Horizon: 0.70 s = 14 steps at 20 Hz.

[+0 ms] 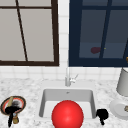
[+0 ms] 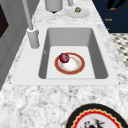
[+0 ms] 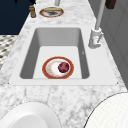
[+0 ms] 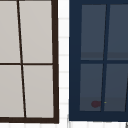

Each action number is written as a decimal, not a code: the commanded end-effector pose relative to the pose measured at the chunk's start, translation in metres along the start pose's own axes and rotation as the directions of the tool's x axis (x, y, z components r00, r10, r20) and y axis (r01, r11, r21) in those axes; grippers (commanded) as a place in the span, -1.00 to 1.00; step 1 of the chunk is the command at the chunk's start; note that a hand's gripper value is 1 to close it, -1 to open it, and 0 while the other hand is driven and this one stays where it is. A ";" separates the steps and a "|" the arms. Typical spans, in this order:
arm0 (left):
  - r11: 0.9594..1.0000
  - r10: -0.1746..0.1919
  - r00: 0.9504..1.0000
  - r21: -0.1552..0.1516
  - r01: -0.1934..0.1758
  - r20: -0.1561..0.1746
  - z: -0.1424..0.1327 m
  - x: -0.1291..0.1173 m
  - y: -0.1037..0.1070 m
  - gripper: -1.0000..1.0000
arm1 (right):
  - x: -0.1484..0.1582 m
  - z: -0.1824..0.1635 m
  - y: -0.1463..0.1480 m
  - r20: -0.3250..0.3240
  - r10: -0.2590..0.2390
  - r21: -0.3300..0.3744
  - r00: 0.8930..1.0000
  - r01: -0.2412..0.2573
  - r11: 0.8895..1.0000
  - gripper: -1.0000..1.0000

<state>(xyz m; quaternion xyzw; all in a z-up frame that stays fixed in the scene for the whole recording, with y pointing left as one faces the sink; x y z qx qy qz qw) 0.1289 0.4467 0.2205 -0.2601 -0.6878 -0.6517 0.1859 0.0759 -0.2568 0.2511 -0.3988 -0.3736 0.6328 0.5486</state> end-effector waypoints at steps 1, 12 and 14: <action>1.000 0.002 1.000 0.006 -0.002 -0.007 0.003 -0.011 -0.015 -1.00 | 0.000 0.000 0.000 0.000 0.000 0.000 1.000 0.000 1.000 0.00; 1.000 0.009 1.000 0.000 -0.009 0.000 0.024 -0.062 -0.048 -1.00 | 0.000 0.000 0.000 0.000 0.000 0.000 1.000 0.000 1.000 0.00; 0.999 -0.035 0.999 0.001 0.035 0.003 0.028 -0.053 -0.038 -1.00 | 0.000 0.000 0.000 0.000 0.000 0.000 1.000 0.000 1.000 0.00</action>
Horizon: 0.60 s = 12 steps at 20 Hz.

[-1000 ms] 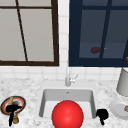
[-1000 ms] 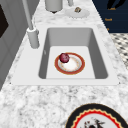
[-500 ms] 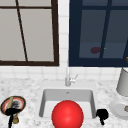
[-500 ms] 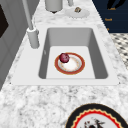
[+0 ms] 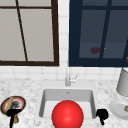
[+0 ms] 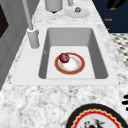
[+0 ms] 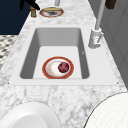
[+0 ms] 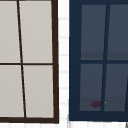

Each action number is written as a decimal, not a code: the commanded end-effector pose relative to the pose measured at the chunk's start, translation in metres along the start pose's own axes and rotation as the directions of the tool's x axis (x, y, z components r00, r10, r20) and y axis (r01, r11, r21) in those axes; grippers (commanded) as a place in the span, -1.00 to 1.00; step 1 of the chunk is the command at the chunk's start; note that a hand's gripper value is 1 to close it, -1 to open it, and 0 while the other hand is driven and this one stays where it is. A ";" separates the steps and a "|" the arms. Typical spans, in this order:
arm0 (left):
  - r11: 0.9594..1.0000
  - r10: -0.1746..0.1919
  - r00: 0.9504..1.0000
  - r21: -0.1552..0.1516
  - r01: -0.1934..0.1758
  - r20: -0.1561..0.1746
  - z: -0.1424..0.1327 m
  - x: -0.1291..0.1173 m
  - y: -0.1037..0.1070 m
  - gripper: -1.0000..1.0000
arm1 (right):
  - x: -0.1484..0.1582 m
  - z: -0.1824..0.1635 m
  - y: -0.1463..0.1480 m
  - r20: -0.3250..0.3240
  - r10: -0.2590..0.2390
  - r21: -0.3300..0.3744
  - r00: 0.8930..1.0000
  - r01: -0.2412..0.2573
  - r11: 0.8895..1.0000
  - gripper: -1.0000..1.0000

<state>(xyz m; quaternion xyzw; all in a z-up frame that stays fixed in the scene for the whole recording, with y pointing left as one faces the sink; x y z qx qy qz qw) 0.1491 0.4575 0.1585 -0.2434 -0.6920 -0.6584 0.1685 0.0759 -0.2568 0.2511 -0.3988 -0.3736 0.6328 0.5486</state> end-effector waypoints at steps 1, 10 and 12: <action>1.000 0.006 1.000 0.018 -0.006 0.008 0.015 0.002 0.000 -1.00 | 0.000 0.000 0.000 0.000 0.000 0.000 1.000 0.000 1.000 0.00; 1.000 -0.012 1.000 0.012 0.012 -0.002 0.027 0.010 -0.003 -1.00 | 0.000 0.000 0.000 0.000 0.000 0.000 1.000 0.000 1.000 0.00; 1.000 -0.016 1.000 0.012 0.017 -0.005 0.027 0.015 -0.005 -1.00 | 0.000 0.000 0.000 0.000 0.000 0.000 1.000 0.000 1.000 0.00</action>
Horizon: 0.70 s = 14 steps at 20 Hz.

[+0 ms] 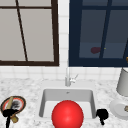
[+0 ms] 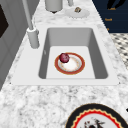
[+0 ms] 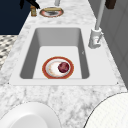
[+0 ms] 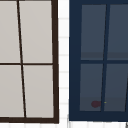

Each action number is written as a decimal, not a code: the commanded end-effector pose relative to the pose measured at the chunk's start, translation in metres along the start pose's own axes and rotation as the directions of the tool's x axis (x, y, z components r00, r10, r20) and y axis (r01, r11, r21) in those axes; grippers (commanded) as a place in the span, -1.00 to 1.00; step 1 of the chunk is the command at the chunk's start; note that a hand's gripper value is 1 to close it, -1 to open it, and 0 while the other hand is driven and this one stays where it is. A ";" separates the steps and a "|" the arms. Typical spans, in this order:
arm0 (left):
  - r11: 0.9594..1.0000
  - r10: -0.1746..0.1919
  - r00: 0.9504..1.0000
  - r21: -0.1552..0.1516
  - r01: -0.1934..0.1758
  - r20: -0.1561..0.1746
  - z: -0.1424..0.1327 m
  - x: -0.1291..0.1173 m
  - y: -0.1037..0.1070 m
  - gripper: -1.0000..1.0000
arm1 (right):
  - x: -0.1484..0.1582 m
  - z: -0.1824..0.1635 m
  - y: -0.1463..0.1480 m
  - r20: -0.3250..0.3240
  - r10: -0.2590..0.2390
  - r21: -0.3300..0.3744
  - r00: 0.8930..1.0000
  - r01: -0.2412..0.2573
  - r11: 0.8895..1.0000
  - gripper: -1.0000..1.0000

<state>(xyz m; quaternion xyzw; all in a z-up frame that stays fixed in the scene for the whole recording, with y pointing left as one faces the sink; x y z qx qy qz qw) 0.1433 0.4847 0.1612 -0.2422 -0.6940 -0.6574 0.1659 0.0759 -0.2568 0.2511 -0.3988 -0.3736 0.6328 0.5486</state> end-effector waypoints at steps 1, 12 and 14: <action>1.000 -0.016 1.000 0.009 0.016 -0.009 0.000 0.008 -0.005 -1.00 | 0.000 0.000 0.000 0.000 0.000 0.000 1.000 0.000 1.000 0.00; 0.999 -0.043 0.999 -0.007 0.042 -0.019 -0.023 0.053 0.015 -1.00 | 0.000 0.000 0.000 0.000 0.000 0.000 1.000 0.000 1.000 0.00; 0.999 -0.035 0.999 -0.013 0.035 -0.018 -0.028 0.059 0.027 -1.00 | 0.000 0.000 0.000 0.000 0.000 0.000 1.000 0.000 1.000 0.00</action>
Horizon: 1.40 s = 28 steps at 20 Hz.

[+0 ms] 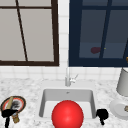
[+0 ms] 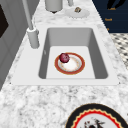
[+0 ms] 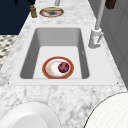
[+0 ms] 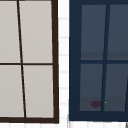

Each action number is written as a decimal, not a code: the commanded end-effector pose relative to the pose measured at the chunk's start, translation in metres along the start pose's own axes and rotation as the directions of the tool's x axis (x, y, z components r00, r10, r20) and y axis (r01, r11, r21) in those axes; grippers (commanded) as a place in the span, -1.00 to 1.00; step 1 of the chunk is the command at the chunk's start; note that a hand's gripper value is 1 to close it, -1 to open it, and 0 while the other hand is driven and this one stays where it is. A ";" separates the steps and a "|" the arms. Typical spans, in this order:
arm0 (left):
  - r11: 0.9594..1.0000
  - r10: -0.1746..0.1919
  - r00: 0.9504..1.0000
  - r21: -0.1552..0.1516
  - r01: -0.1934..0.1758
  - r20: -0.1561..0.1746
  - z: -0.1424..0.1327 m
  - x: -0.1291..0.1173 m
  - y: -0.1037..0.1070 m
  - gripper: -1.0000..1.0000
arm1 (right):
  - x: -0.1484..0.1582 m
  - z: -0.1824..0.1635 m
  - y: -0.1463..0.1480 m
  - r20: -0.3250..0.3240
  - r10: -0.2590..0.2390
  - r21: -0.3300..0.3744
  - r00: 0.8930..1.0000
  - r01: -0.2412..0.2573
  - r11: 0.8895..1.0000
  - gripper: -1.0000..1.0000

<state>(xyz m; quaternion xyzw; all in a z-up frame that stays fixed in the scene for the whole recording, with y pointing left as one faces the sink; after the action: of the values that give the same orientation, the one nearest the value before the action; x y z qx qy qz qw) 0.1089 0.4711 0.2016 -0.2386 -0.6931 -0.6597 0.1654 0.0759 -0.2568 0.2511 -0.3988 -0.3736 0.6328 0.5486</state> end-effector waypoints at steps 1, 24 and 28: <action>1.000 -0.016 1.000 -0.011 0.016 -0.011 -0.010 0.013 0.022 -1.00 | 0.000 0.000 0.000 0.000 0.000 0.000 1.000 0.000 1.000 0.00; 0.999 0.052 0.999 0.008 -0.052 0.001 0.006 -0.078 -0.005 -1.00 | 0.000 0.000 0.000 0.000 0.000 0.000 1.000 0.000 1.000 0.00; 1.000 0.013 1.000 0.001 -0.013 -0.001 0.007 -0.095 -0.015 -1.00 | 0.000 0.000 0.000 0.000 0.000 0.000 1.000 0.000 1.000 0.00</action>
<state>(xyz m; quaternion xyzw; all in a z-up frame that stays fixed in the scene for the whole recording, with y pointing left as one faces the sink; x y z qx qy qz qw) 0.1751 0.4674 0.1486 -0.2418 -0.6916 -0.6591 0.1697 0.0759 -0.2568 0.2511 -0.3988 -0.3736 0.6328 0.5486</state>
